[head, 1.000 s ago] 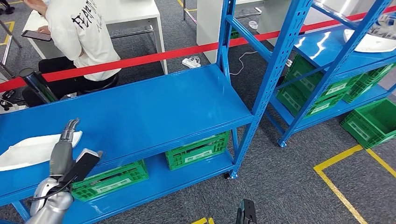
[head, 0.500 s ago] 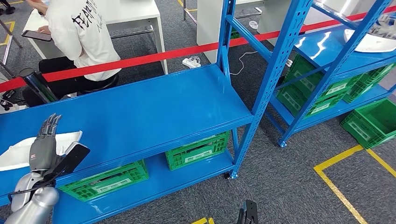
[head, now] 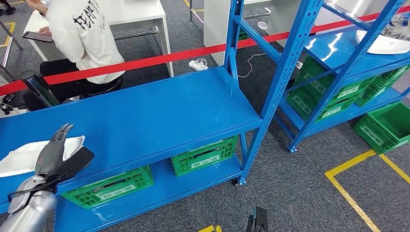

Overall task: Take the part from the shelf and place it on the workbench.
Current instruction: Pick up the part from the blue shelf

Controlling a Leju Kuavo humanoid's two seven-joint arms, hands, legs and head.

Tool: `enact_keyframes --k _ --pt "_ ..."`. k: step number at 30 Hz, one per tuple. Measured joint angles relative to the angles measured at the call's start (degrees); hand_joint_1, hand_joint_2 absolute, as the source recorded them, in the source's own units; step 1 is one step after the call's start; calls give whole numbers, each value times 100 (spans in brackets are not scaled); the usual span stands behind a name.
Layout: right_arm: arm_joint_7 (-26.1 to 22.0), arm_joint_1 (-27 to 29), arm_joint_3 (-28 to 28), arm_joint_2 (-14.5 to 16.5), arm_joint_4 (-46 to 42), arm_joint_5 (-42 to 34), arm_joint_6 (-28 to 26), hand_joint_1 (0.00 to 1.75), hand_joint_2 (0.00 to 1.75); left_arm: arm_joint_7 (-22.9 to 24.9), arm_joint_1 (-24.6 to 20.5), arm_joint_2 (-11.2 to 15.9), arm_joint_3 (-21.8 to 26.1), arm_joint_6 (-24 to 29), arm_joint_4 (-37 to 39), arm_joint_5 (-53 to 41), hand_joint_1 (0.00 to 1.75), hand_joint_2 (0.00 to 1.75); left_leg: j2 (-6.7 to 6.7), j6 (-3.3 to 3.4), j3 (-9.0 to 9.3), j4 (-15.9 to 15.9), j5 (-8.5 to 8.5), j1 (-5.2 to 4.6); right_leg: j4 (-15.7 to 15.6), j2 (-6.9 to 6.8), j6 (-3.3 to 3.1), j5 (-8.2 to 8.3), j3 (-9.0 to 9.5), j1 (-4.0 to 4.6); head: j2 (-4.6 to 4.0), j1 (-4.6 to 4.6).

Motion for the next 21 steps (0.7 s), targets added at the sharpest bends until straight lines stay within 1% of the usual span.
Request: enact_keyframes --k 6,11,15,21 --pt "-36 -4 -8 -1 0 30 8 0 0 324 4 17 -70 309 49 -320 0 175 -1 0 0 0 0 0 0 0 0 0 1 0 0 -1" --pt "-60 -4 -9 -1 0 33 -28 0 0 585 5 76 -109 448 104 -449 0 175 -1 -1 0 -1 0 0 1 0 -1 -1 1 1 0 0" --pt "-67 -4 -9 -1 0 42 -45 0 0 779 5 157 -130 430 153 -535 0 175 -1 -1 0 -1 0 0 2 0 -2 -1 1 1 0 0" --pt "-119 -4 -9 -1 0 59 -27 0 0 1007 21 304 -136 200 214 -540 0 175 -1 -1 0 -1 0 0 2 0 -3 -2 1 1 0 1"
